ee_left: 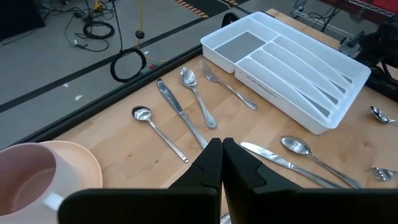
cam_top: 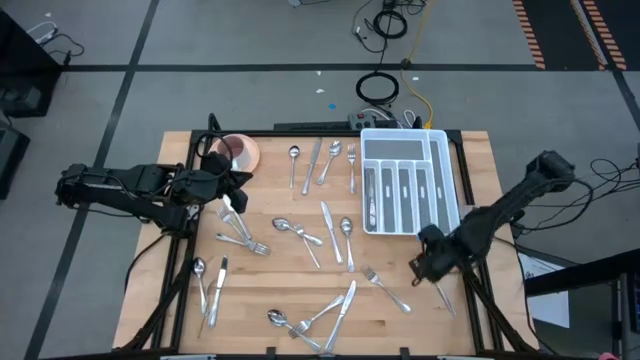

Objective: Sort silverware
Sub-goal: Put the silver spoon into the silverware rack

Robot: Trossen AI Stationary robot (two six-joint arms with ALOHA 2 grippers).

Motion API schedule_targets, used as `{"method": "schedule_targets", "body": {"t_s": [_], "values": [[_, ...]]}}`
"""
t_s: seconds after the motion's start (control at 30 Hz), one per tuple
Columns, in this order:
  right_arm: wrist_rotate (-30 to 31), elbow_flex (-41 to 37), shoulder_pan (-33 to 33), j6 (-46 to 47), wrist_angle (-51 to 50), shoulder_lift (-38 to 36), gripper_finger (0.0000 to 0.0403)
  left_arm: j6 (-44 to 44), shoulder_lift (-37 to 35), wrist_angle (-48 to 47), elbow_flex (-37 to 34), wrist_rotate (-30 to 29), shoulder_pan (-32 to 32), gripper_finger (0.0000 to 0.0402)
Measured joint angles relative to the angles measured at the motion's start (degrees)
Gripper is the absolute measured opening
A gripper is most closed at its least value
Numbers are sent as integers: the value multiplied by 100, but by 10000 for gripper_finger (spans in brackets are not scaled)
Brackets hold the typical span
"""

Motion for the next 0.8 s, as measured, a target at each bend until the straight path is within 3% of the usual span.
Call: {"method": "schedule_targets", "body": {"t_s": [0.27,0.53,0.67,0.8], "values": [[-295,0,555,611,863,985,232,-2,0,-9,0,-5,0,8],[-430,27,921,987,801,1661,217,0,0,-13,0,-5,0,8],[-399,38,963,1034,884,1858,179,2,0,-14,0,-2,0,8],[-372,37,946,1008,1138,1900,102,31,0,-17,0,0,0,8]]}}
